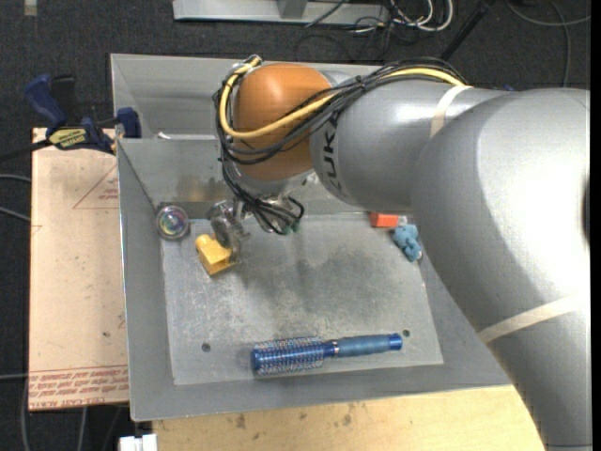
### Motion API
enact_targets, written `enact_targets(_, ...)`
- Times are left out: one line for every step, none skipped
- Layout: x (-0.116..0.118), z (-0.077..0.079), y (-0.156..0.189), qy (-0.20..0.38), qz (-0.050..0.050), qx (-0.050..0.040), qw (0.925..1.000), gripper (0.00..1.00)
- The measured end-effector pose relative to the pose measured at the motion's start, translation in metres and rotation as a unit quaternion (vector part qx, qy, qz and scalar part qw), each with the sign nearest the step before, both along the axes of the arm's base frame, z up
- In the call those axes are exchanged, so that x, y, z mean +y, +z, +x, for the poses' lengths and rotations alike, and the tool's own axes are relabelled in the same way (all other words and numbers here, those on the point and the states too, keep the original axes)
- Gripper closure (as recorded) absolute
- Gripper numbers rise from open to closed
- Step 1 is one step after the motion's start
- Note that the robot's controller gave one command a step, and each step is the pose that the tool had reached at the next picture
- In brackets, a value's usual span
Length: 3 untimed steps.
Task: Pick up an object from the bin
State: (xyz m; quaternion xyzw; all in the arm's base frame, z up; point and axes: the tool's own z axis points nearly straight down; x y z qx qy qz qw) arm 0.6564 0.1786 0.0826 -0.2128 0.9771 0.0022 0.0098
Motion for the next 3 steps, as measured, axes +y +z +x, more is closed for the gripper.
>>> enact_targets(0.003,-0.036,0.128,0.016,-0.002,0.0034,0.9999,1.0)
enact_targets(0.0,-0.051,0.081,0.005,-0.004,0.0106,0.9999,1.0)
enact_targets(0.001,-0.045,0.232,0.003,-0.002,0.0028,1.0,1.0)
